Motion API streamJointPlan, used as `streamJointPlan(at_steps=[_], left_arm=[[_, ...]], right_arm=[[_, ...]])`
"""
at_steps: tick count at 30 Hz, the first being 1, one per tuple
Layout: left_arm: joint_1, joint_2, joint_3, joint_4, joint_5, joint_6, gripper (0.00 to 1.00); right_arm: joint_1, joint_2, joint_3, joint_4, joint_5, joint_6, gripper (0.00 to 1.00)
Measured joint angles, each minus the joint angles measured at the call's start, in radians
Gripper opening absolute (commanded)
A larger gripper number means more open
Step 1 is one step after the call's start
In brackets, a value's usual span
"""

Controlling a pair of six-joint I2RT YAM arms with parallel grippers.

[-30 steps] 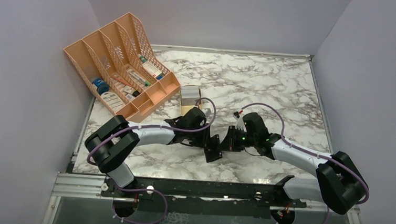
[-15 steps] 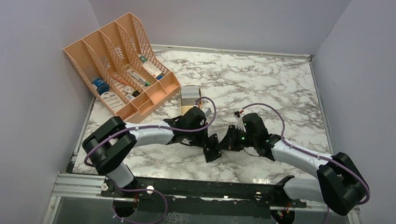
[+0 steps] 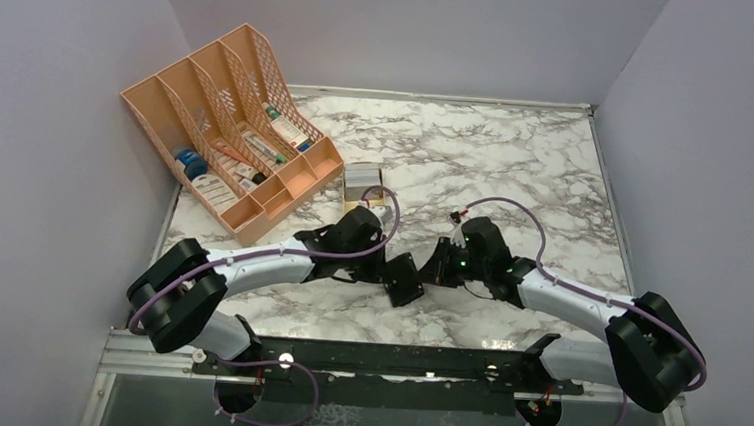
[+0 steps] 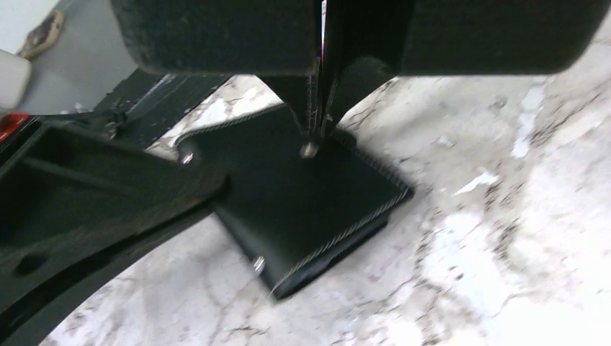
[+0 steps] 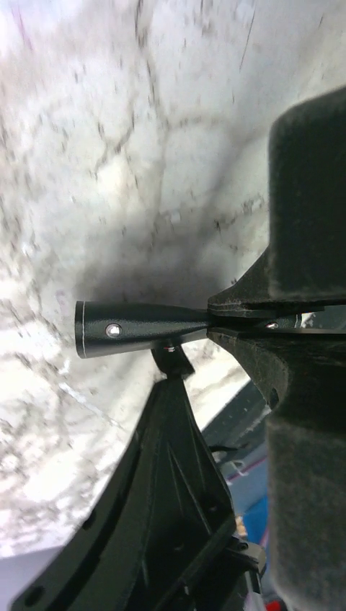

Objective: Put the credit cards into the card holder
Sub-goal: Open the card holder at the center of the board.

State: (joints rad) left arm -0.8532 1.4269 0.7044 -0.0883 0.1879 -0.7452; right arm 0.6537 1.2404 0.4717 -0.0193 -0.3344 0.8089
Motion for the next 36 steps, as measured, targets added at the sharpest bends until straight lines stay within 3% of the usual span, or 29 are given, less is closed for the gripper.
streamJointPlan(at_steps=[11, 15, 20, 25, 36], left_arm=[[0.001, -0.076, -0.049, -0.078, -0.016, 0.008, 0.00], [0.001, -0.081, -0.050, -0.083, -0.031, 0.008, 0.00], [0.001, -0.084, -0.050, -0.102, -0.046, 0.008, 0.00], [0.001, -0.159, -0.072, -0.064, -0.035, -0.003, 0.00], [0.001, -0.302, -0.079, 0.010, -0.034, -0.038, 0.00]], right_arm=[[-0.006, 0.022, 0.000, 0.002, 0.076, 0.000, 0.09], [-0.006, 0.034, 0.001, 0.001, 0.088, -0.003, 0.37], [-0.008, 0.081, 0.081, -0.111, 0.143, -0.062, 0.61], [-0.009, 0.077, 0.169, -0.193, 0.132, -0.147, 0.62], [0.001, 0.046, 0.175, -0.199, -0.018, -0.205, 0.62]])
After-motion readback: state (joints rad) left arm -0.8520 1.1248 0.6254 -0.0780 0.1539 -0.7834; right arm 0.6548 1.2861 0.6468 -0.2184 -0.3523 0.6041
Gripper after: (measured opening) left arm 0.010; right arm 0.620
